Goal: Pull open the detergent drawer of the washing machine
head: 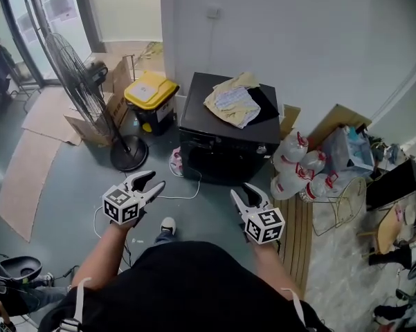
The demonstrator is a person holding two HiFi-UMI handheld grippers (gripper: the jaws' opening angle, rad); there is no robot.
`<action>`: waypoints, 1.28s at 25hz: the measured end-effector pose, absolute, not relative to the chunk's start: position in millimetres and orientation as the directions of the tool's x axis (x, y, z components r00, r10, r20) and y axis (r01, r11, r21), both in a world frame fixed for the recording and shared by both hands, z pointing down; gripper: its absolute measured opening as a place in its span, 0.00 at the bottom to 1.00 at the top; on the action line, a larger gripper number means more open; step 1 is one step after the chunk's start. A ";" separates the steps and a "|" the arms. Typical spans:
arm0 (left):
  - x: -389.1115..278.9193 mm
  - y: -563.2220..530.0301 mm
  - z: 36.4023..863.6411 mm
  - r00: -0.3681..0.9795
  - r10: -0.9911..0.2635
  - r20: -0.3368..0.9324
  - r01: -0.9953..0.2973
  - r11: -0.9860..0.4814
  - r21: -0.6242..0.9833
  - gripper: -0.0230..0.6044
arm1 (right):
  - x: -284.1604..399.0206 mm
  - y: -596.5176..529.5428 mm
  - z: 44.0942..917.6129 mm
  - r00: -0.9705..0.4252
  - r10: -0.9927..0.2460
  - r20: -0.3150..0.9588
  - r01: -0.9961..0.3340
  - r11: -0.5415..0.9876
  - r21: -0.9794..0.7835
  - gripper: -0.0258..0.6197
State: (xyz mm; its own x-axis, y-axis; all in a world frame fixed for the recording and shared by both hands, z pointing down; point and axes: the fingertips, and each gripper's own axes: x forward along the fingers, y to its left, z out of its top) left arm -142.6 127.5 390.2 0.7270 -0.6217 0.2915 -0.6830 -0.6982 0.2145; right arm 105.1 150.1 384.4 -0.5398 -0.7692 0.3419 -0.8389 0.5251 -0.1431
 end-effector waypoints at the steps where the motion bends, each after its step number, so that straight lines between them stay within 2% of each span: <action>1: -142.2 122.8 389.8 0.730 -0.620 0.288 -0.680 -0.701 0.216 0.36 | 105.7 147.0 384.8 -0.535 -0.772 0.345 -0.842 0.521 -0.141 0.29; 32: -219.1 -65.7 400.3 0.838 -0.472 0.272 -0.537 -0.803 0.260 0.36 | 21.7 -5.9 380.8 -0.383 -0.847 0.368 -0.923 0.365 -0.121 0.30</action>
